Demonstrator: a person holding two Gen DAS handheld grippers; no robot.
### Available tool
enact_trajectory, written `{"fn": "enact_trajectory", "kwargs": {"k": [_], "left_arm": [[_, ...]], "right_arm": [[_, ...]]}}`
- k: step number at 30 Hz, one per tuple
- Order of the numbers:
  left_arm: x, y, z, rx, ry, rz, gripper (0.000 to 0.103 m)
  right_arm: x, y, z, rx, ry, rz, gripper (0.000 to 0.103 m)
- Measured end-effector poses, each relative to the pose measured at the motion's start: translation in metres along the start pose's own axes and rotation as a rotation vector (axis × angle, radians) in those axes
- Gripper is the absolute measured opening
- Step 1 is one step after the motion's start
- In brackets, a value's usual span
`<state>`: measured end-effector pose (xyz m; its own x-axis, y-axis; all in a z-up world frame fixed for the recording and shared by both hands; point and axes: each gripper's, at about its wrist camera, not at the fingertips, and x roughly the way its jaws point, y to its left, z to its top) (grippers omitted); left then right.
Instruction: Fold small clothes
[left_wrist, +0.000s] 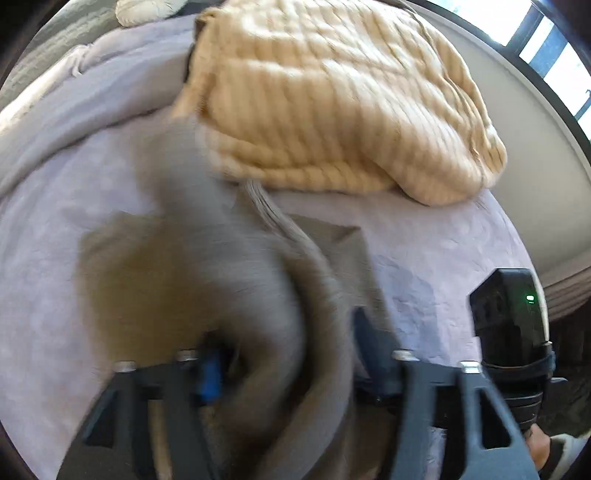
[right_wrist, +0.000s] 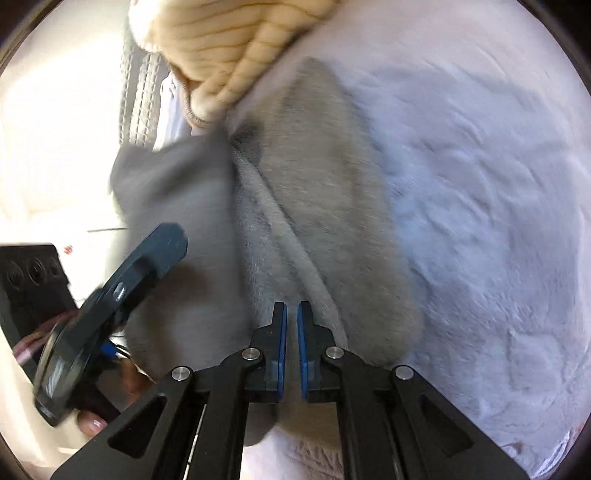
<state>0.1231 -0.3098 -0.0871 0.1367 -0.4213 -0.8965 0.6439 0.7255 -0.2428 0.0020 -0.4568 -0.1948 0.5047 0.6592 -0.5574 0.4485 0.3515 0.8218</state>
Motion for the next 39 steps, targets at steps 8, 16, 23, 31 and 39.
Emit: {"fn": "enact_trajectory", "kwargs": {"k": [8, 16, 23, 31, 39], "left_arm": [[-0.037, 0.015, -0.008, -0.055, -0.058, -0.062, 0.076], [-0.046, 0.105, -0.053, -0.282, -0.005, 0.134, 0.076], [-0.026, 0.123, -0.088, -0.323, 0.042, 0.125, 0.076], [-0.015, 0.135, -0.079, -0.266, 0.076, 0.068, 0.095], [-0.016, 0.133, -0.083, -0.249, 0.082, 0.068, 0.095]], "right_arm": [[-0.004, -0.026, 0.006, 0.12, -0.049, 0.127, 0.012], [-0.027, -0.04, 0.021, 0.199, -0.035, 0.353, 0.057], [0.001, 0.024, 0.029, -0.04, 0.064, 0.04, 0.016], [-0.024, -0.02, 0.001, 0.048, -0.021, -0.02, 0.015], [-0.048, -0.01, -0.018, 0.035, -0.089, -0.032, 0.021]]}}
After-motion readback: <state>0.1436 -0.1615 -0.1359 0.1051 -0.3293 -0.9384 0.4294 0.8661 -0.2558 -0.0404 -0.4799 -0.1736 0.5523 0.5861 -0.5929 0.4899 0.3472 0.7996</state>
